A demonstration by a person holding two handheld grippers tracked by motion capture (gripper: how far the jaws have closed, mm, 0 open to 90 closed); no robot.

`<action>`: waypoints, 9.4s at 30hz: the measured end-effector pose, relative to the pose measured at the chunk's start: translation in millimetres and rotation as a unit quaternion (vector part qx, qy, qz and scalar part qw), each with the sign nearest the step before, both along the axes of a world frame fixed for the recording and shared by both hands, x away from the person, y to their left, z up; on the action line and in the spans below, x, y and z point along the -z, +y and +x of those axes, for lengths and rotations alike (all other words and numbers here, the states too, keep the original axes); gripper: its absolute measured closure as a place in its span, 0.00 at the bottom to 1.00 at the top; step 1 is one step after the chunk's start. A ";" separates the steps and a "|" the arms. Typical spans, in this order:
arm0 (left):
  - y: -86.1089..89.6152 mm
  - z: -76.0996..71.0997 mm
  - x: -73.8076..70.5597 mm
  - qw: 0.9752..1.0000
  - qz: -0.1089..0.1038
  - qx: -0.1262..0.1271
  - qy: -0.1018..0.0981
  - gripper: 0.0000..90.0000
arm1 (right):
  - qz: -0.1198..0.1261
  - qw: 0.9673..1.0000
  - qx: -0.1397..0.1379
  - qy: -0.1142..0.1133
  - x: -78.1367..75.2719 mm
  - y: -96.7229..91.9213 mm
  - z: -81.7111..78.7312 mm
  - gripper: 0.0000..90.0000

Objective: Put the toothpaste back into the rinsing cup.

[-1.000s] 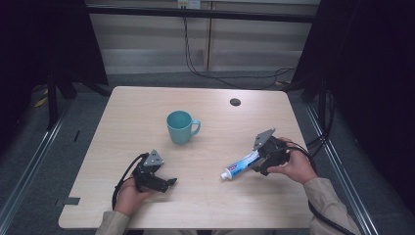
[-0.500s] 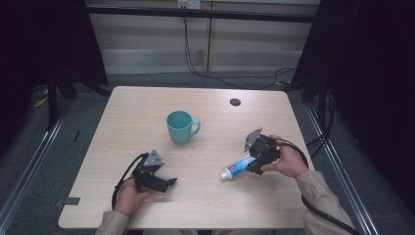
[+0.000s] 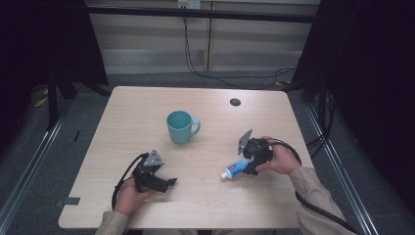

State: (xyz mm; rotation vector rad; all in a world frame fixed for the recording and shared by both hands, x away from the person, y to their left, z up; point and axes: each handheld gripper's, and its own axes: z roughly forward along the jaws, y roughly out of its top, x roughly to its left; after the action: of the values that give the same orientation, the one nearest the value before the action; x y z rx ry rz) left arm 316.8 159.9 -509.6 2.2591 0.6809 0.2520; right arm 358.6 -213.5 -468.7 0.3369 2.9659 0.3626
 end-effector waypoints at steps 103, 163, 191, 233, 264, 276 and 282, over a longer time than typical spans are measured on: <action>-108.9 11.5 -80.8 0.974 0.128 0.187 0.008 0.33 | 0.053 0.994 -0.035 0.089 -48.1 85.3 -10.1 0.82; -96.1 4.2 -79.1 0.978 0.094 0.184 -0.004 0.79 | 0.144 0.987 -0.070 -0.010 -53.2 63.2 -19.6 0.27; -88.1 6.1 -81.0 0.978 0.074 0.194 0.016 0.79 | 0.100 0.989 -0.099 -0.036 -33.5 55.2 -22.6 0.56; -93.1 14.1 -101.6 0.978 0.089 0.186 -0.035 0.31 | 0.181 0.982 -0.050 -0.012 -76.7 74.1 -24.6 0.75; -102.7 6.8 -102.0 0.973 0.099 0.207 0.000 0.81 | 0.171 0.980 -0.100 -0.013 -78.7 89.0 -28.9 0.59; -84.0 15.4 -114.9 0.985 0.067 0.160 0.014 0.82 | 0.251 0.967 -0.013 -0.046 -73.3 37.6 -23.1 0.21; -77.1 19.8 -117.8 0.989 0.046 0.142 0.019 0.82 | 0.256 0.965 0.036 -0.038 -42.5 9.0 -28.2 0.18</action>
State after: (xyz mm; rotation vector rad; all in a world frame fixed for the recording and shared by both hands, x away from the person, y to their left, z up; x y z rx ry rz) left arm 336.6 82.7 -391.8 2.4206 0.3655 0.1018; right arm 330.5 -204.5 -426.2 0.4659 2.7339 1.1068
